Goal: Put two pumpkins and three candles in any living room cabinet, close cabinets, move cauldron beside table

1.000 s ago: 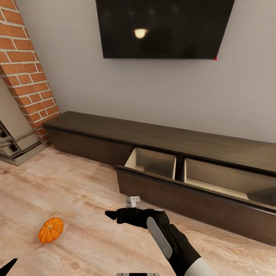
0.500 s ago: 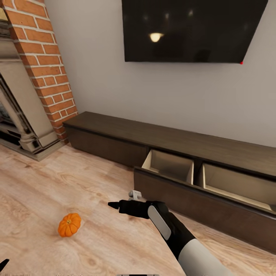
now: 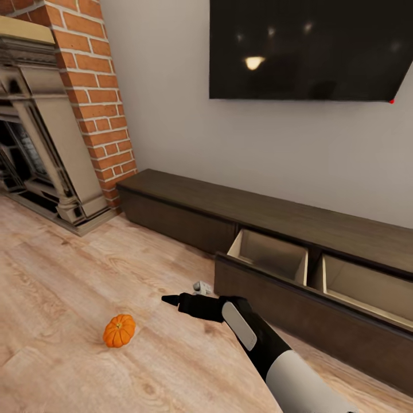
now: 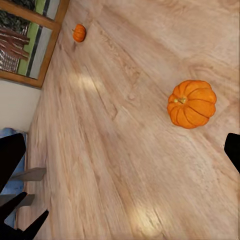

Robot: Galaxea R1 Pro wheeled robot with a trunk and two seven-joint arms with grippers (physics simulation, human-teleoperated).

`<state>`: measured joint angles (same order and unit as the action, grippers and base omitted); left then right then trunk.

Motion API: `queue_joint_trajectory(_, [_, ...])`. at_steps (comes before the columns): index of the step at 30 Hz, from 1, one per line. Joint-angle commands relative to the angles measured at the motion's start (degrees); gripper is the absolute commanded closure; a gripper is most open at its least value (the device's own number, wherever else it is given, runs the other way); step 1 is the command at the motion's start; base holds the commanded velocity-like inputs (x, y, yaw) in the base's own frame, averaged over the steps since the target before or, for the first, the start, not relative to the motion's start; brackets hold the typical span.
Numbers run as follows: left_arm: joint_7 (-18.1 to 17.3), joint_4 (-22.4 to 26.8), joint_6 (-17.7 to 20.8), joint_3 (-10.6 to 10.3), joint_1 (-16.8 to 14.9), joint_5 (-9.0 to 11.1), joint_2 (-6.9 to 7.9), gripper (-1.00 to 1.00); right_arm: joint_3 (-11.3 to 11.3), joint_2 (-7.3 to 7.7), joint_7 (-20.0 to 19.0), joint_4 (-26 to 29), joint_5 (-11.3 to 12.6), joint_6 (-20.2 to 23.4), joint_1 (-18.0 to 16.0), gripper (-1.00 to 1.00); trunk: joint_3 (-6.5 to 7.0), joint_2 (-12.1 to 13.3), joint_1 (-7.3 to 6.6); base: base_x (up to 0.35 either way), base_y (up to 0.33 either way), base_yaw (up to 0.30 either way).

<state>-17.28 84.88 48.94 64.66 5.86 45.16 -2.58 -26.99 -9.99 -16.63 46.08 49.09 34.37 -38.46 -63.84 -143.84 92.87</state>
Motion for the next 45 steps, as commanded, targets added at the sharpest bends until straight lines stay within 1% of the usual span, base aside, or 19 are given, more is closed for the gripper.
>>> queue_joint_trajectory(1, [-0.3,0.0,0.3,0.1,0.0,-0.1,-0.01,-1.0,0.0,0.0,-0.1,-0.7,0.1,0.2,-0.4,-1.0,0.26,0.0,-0.03,0.0,0.0,0.199])
queue_joint_trajectory(3, [-0.3,-0.1,0.3,0.2,0.0,-0.2,0.01,-1.0,0.1,0.0,-0.1,-2.9,0.6,0.1,-1.5,-1.0,0.84,0.0,-0.08,0.0,0.0,0.199])
queue_joint_trajectory(9, [0.3,-0.4,0.1,0.2,0.1,-0.2,0.04,-1.0,0.2,0.0,0.1,-10.5,4.9,-1.1,-4.5,-1.0,2.57,0.1,-0.24,0.0,0.0,0.197])
queue_joint_trajectory(17, [0.8,-1.0,-0.1,0.2,0.1,-0.2,-0.12,-1.0,0.6,0.0,1.4,-11.8,5.5,-5.3,-4.4,-1.0,3.22,0.1,-0.29,0.0,0.0,0.083])
queue_joint_trajectory(21, [0.6,-1.2,-0.2,0.2,0.1,-0.3,-0.32,-1.0,3.4,0.0,4.1,-14.5,5.6,-5.6,-4.5,-1.0,3.32,0.1,-0.29,0.0,0.0,0.206])
queue_joint_trajectory(22, [0.6,-1.2,-0.2,0.1,0.1,-0.5,-0.34,-1.0,3.9,0.0,4.2,-15.4,5.6,-5.6,-4.5,-1.0,3.35,0.1,-0.29,0.0,0.0,0.247])
queue_joint_trajectory(23, [0.2,-1.3,-0.1,-0.2,0.1,-3.5,-0.55,-1.0,5.5,0.0,4.4,-18.5,5.6,-5.5,-4.7,-1.0,3.36,0.1,-0.29,0.0,0.0,0.268])
queue_joint_trajectory(25, [0.2,-1.3,-0.1,-0.6,0.1,-4.3,-0.59,-1.0,5.7,0.0,4.4,-18.8,5.5,-5.4,-4.8,-1.0,3.39,0.1,-0.29,0.0,0.0,0.269])
queue_joint_trajectory(26, [0.2,-1.2,-0.1,-1.7,0.1,-4.8,-0.59,-1.0,5.8,0.0,4.4,-19.0,5.5,-5.1,-4.8,-1.0,3.41,0.1,-0.29,0.0,0.0,0.272])
queue_joint_trajectory(27, [0.4,-0.3,-0.4,-7.4,-0.2,-5.5,-0.13,-1.0,5.8,0.0,3.7,-18.2,5.3,-1.4,-5.0,-1.0,3.44,0.1,-0.29,0.0,0.0,0.274])
queue_joint_trajectory(28, [0.6,0.0,-0.4,-9.1,-0.4,-5.6,0.08,-1.0,5.8,0.0,3.4,-17.9,5.2,-0.2,-5.0,-1.0,3.48,0.1,-0.29,0.0,0.0,0.274])
queue_joint_trajectory(29, [1.7,1.1,-0.4,-14.8,-1.5,-6.4,1.06,-1.0,5.7,0.0,2.8,-17.2,5.1,2.7,-5.0,-1.0,3.51,0.1,-0.29,0.0,0.0,0.274])
queue_joint_trajectory(30, [7.2,3.1,-0.3,-26.5,-3.6,-8.1,2.74,-1.0,4.7,2.68,-6.4,-14.0,2.6,5.9,-4.8,-1.0,3.57,0.1,-0.29,0.0,0.0,0.201])
queue_joint_trajectory(34, [8.2,3.3,0.4,-27.5,-6.8,-8.1,4.47,-1.0,4.6,4.19,-8.4,-13.5,1.6,6.2,-4.9,-1.0,3.8,0.1,-0.29,0.0,0.0,0.199])
queue_joint_trajectory(35, [10.4,3.9,0.9,-28.1,-8.7,-8.1,4.62,-1.0,4.6,4.48,-8.7,-13.4,1.0,6.2,-4.9,-1.0,3.85,0.1,-0.29,0.0,0.0,0.2])
queue_joint_trajectory(36, [20.5,6.8,1.4,-33.8,-10.7,-7.8,4.4,-1.0,4.8,4.39,-3.0,-12.5,-2.3,6.1,-5.1,-1.0,3.92,0.1,-0.29,0.0,0.0,0.136])
queue_joint_trajectory(39, [23.6,7.0,1.4,-34.7,-10.9,-7.8,3.37,-1.0,4.9,4.24,-0.9,-12.3,-2.6,5.8,-5.1,-1.0,4.13,0.1,-0.29,0.0,0.0,0.151])
queue_joint_trajectory(42, [31.2,7.1,1.3,-35.2,-11.1,-7.6,1.94,-1.0,4.9,4.15,0.2,-12.3,-2.8,5.5,-5.1,-1.0,4.32,0.1,-0.29,0.0,0.0,0.167])
queue_joint_trajectory(45, [36.2,7.1,1.1,-36.8,-11.3,-7.6,1.47,-1.0,4.9,4.12,0.5,-12.6,-2.9,5.0,-5.1,-1.0,4.5,0.1,-0.29,0.0,0.0,0.175])
